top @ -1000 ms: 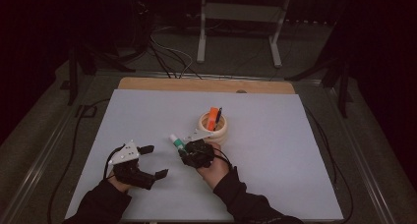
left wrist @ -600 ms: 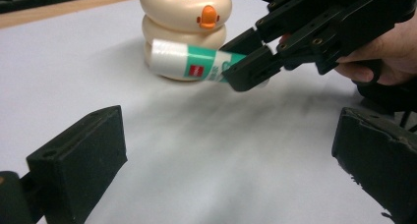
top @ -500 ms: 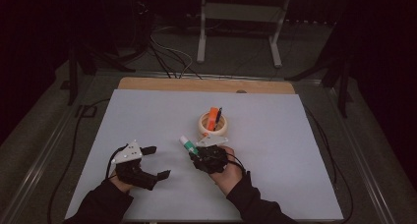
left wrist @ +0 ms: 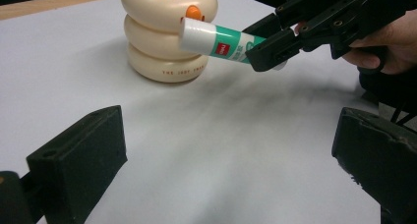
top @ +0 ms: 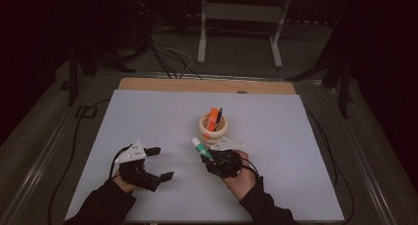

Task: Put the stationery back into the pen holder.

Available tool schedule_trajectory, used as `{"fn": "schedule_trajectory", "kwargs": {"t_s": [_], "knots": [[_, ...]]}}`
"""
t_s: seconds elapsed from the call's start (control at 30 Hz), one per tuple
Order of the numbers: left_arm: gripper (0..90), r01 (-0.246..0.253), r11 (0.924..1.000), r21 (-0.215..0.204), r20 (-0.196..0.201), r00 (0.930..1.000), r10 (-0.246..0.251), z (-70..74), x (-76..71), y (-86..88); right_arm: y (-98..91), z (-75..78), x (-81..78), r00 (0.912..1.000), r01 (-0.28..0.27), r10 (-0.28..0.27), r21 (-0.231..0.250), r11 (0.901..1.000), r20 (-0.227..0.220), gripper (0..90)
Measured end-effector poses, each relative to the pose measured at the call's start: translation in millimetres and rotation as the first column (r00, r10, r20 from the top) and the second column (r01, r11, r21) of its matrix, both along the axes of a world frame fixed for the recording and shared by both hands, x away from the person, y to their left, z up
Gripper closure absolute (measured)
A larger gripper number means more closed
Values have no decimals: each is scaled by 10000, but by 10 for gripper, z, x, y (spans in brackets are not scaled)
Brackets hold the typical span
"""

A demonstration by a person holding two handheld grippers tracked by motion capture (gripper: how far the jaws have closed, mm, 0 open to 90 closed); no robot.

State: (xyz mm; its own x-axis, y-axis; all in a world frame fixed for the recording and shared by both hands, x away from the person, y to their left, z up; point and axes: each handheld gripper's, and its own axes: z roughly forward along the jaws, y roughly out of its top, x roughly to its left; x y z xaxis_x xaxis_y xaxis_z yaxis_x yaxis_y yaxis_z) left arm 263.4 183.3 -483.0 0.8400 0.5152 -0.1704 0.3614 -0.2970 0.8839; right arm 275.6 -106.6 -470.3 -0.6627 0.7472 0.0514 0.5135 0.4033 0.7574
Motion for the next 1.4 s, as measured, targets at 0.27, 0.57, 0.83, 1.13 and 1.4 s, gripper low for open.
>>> {"fn": "schedule_trajectory", "kwargs": {"t_s": [0.27, 0.57, 0.83, 1.13, 1.4], "knots": [[4, 258, 9996, -68, -49, 9997, -258, 6, -3, -57, -178, 33, -44, 9994, 341, -342, 183, 9993, 76, 654], [4, 476, 9988, -121, -193, 9987, -478, 18, 15, -145, -379, 68, -93, 9974, 708, -713, 409, 9966, 109, 654], [5, 526, 9984, -188, -153, 9985, -529, 53, 45, -234, -530, 100, -117, 9933, 1080, -1105, 691, 9917, 331, 653], [6, 618, 9970, -461, -191, 9978, -628, 131, 114, -371, -678, 96, -136, 9891, 1257, -1336, 1180, 9850, 615, 654], [5, 331, 9977, -597, -378, 9987, -354, 171, 186, -506, -739, 96, -86, 9931, 878, -992, 1619, 9829, 633, 653]]}}
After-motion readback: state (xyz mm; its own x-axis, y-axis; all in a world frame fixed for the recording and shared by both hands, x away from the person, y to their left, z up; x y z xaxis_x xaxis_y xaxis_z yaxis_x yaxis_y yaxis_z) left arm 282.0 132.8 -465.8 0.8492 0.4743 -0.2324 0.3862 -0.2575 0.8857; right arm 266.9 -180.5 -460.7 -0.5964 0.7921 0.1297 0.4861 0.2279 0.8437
